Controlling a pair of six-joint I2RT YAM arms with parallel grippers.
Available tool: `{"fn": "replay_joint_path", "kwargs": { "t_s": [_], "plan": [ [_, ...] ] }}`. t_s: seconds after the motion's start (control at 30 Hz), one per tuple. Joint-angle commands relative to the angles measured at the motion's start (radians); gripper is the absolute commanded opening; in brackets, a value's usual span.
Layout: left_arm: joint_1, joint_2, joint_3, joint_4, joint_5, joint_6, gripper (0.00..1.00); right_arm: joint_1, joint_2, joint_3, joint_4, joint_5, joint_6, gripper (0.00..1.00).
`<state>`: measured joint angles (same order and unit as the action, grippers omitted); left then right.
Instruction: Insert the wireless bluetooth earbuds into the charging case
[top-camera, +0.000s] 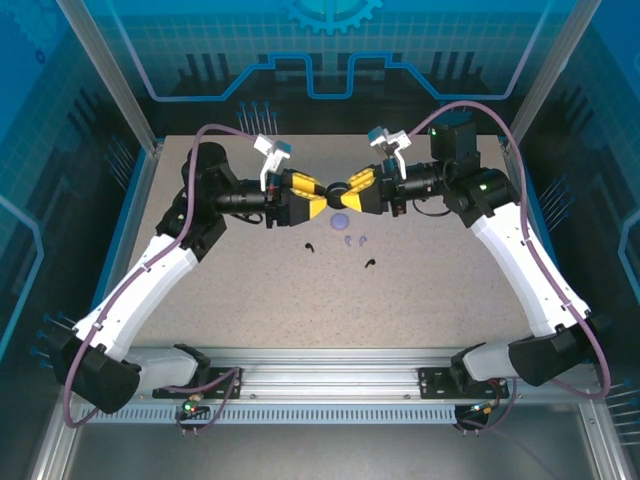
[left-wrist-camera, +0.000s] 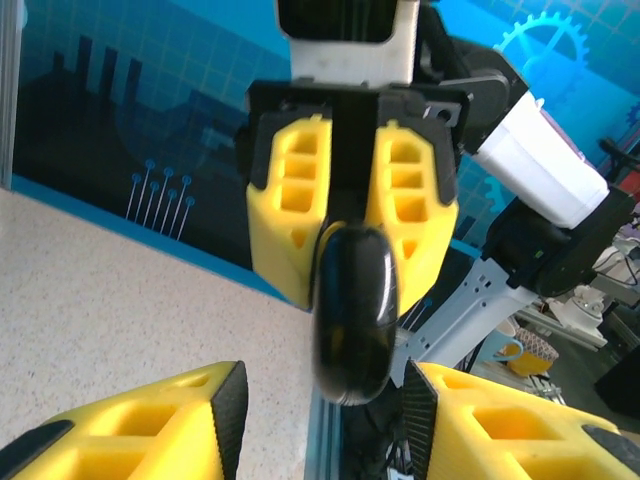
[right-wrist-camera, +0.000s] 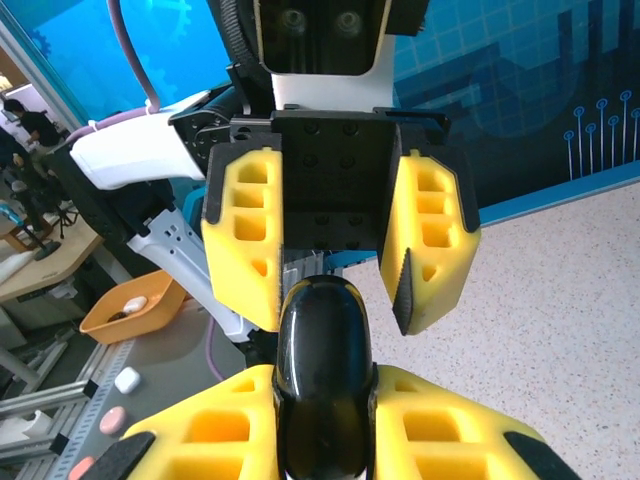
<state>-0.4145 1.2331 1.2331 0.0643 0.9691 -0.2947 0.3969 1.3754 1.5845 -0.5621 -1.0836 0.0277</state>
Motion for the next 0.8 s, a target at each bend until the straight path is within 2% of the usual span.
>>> {"fn": "replay_joint_path", "kwargs": {
  "t_s": [0.0,0.23,0.47,0.77],
  "plan": [
    [-0.024,-0.006,0.001,0.086,0.046,-0.033,0.48,0.025,-0.010,0.010,0.046,-0.010,0.045,0.15],
    [-0.041,0.006,0.015,0.067,0.048,-0.013,0.44,0.043,-0.006,0.022,0.053,0.008,0.056,0.15],
    [-0.056,0.018,0.022,0.072,0.046,-0.010,0.36,0.052,-0.002,0.025,0.061,0.018,0.066,0.15],
    [-0.061,0.020,0.021,0.078,0.033,-0.009,0.32,0.062,-0.001,0.024,0.082,0.036,0.085,0.15]
  ]
}}
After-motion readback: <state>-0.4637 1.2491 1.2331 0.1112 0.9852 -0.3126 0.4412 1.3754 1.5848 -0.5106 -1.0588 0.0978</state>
